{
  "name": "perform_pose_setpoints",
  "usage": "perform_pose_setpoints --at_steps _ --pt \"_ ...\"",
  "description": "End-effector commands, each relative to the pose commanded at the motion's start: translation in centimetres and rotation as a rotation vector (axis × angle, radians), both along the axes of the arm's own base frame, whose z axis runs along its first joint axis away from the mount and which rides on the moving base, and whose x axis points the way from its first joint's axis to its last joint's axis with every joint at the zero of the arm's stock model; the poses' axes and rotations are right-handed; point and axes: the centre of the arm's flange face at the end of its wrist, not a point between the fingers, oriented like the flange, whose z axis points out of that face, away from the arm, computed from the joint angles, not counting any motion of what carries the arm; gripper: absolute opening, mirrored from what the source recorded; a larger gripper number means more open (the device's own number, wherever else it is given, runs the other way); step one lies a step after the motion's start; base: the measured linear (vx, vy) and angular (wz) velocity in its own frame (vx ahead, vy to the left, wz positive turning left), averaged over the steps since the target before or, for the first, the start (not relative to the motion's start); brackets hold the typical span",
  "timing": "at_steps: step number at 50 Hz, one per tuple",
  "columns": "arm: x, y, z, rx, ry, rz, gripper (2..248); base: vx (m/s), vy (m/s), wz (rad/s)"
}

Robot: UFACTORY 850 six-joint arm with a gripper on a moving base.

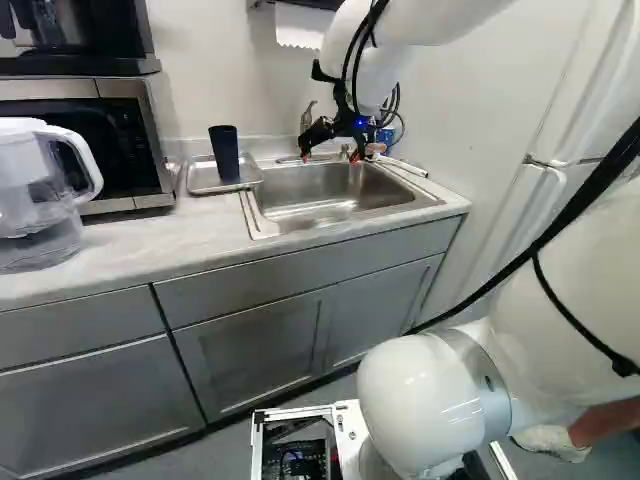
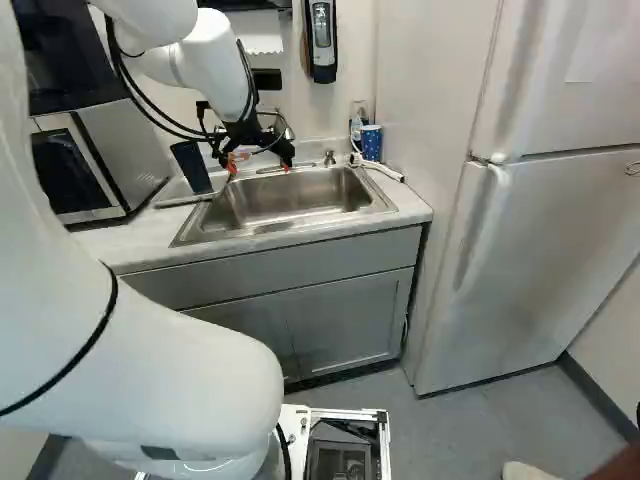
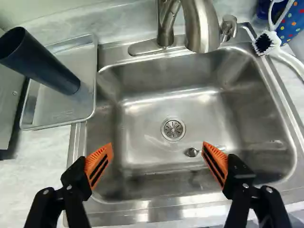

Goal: Rinse the cup and place it in the tray

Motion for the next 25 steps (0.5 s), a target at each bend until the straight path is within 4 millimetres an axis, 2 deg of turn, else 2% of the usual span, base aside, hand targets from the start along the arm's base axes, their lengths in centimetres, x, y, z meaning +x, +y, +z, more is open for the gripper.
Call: perform_pose_setpoints --at_steps 25 --pt "0.0 0.0 0.0 0.0 0.0 0.0 247 0.0 0.0 0.0"
